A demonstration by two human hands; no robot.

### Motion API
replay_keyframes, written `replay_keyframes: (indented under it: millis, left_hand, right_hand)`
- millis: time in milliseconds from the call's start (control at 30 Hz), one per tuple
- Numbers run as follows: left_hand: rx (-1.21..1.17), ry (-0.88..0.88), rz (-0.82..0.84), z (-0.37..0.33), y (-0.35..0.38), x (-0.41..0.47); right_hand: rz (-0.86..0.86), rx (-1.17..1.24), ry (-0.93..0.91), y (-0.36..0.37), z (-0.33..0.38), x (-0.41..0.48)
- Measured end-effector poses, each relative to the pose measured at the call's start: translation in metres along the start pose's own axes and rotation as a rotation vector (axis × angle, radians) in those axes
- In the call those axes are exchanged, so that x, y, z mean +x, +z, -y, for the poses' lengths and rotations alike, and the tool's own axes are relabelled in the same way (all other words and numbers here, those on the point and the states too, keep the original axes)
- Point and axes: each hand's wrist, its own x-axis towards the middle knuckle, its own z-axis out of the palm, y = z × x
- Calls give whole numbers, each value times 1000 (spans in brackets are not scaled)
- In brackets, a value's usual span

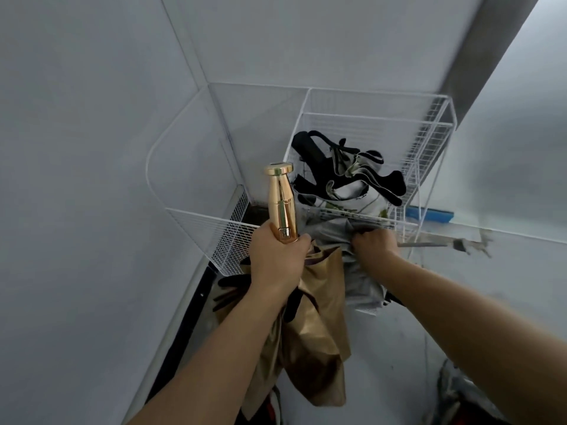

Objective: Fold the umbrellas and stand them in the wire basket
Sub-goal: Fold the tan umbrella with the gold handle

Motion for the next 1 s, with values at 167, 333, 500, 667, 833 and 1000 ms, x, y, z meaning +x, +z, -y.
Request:
replay_keyframes:
  millis: [167,333,500,667,833,1000]
  left_hand:
    - [-22,-32,15,6,1,5]
    - [-30,-37,-6,0,2,11]
    - [-131,-65,-105,-12,-1,12]
    - [-309,-150,-212,-25,-14,11]
    - [-482,-205,-275,-38,-22,1]
    - [-455,-120,-140,-49,-27,-18]
  right_hand:
    - [11,99,25,23,19,12]
    - [-30,281,-33,31,-6,-1]
    - [31,390,-49,9,-34,-27]
    - [-249,895,21,-42,-55,-79]
    - [-352,1443,-234,-105,-51,-171]
    - [-277,1574,30,-98,-43,-193]
